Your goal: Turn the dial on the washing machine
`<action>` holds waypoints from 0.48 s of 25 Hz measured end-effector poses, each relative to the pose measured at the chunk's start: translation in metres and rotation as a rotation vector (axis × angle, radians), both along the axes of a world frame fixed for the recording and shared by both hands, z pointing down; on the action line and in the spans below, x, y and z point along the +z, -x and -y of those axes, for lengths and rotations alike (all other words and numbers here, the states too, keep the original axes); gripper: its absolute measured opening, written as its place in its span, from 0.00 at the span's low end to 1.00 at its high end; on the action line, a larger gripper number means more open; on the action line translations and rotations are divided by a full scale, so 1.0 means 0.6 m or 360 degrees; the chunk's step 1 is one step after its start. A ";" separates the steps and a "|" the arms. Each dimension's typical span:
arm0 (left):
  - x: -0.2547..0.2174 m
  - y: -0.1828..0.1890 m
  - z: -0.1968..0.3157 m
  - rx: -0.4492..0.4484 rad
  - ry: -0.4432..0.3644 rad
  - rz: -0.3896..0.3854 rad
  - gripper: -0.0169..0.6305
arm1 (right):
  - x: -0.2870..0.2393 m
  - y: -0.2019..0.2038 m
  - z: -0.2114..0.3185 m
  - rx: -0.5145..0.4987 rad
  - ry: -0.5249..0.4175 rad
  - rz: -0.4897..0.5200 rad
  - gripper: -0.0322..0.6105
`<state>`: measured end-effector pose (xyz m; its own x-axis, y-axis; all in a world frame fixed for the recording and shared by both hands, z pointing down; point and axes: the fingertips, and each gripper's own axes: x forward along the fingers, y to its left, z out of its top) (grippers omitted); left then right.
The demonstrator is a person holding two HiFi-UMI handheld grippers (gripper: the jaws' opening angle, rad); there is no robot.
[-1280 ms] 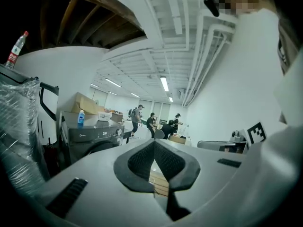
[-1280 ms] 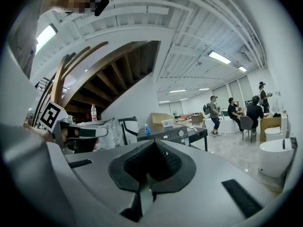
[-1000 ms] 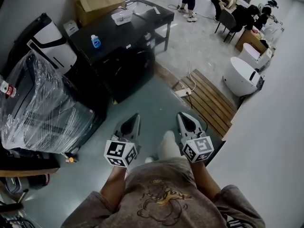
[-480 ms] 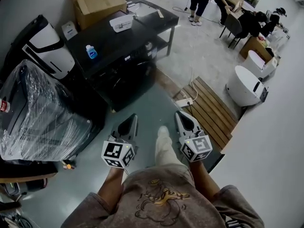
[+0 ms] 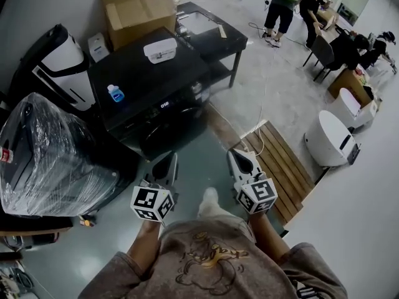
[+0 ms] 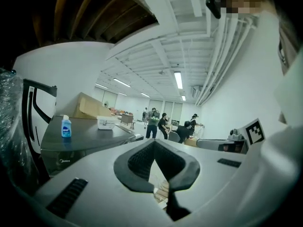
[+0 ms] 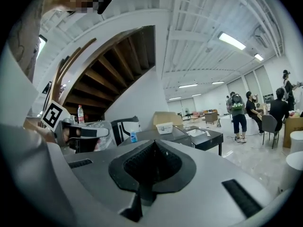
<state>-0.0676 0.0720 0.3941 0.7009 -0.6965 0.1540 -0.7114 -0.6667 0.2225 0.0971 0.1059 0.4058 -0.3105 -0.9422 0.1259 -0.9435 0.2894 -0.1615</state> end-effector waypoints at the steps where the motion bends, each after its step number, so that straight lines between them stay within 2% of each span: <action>1: -0.001 -0.008 0.015 -0.0019 -0.0005 0.0005 0.01 | 0.001 -0.010 0.016 -0.0015 0.0002 0.0005 0.05; 7: 0.001 -0.039 0.073 -0.0121 -0.0006 0.0019 0.01 | 0.018 -0.045 0.086 -0.0122 0.0035 0.0033 0.05; 12: 0.001 -0.041 0.102 -0.0161 0.0000 0.0018 0.01 | 0.027 -0.042 0.135 -0.0159 0.0032 0.0058 0.05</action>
<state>-0.0428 0.0108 0.3949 0.6250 -0.7637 0.1616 -0.7777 -0.5912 0.2139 0.1223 0.0250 0.4222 -0.4078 -0.9036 0.1313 -0.9033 0.3783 -0.2021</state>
